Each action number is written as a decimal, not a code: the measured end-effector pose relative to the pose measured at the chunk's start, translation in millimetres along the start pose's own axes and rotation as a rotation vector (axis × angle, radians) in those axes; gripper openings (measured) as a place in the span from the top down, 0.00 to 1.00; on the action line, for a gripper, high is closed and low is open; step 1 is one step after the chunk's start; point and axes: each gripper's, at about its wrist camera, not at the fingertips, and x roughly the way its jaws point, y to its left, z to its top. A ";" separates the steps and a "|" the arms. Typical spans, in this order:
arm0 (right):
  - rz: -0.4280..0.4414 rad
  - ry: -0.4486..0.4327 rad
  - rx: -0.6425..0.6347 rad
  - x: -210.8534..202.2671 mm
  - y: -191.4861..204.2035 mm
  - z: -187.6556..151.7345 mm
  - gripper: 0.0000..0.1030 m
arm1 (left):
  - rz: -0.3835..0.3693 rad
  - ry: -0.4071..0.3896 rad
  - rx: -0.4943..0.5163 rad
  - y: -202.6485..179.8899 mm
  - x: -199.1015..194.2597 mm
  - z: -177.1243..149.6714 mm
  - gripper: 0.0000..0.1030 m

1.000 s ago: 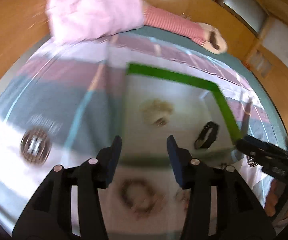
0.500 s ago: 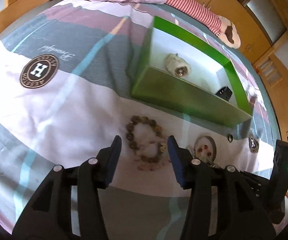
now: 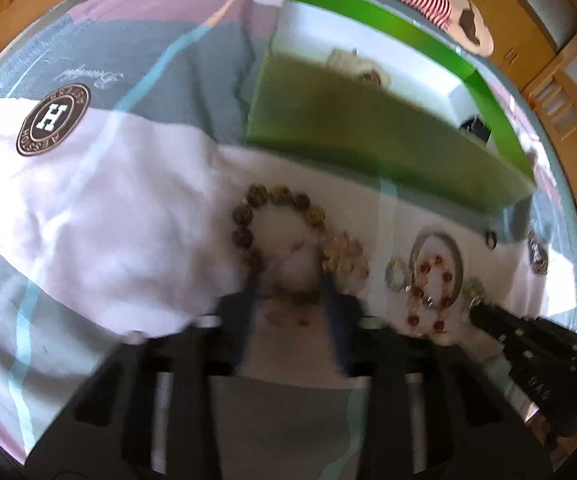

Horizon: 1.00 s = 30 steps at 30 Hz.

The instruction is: Organize jewelry

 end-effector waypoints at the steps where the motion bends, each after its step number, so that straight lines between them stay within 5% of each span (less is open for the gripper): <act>1: -0.002 -0.001 0.001 -0.3 -0.5 0.3 0.91 | -0.008 -0.004 0.011 -2.2 -0.3 -2.4 0.81; 2: -0.004 -0.004 0.000 -1.5 -1.1 0.5 0.92 | -0.019 -0.002 0.019 -4.2 -1.3 -3.7 0.90; 4: -0.008 -0.012 0.000 -5.7 -2.1 0.0 0.93 | -0.034 0.002 0.034 -9.5 -5.7 -7.5 0.91; 14: -0.035 -0.054 0.001 -27.7 -5.7 0.8 0.93 | -0.100 -0.027 0.079 -37.5 -47.7 -30.2 0.92; 22: -0.052 -0.052 0.030 -31.8 -15.6 -5.6 0.92 | -0.060 -0.004 0.025 -20.1 -43.1 -35.2 0.88; 30: -0.080 -0.060 0.021 -27.6 -8.4 -5.7 0.43 | -0.031 -0.011 0.037 -22.5 -34.1 -37.1 0.59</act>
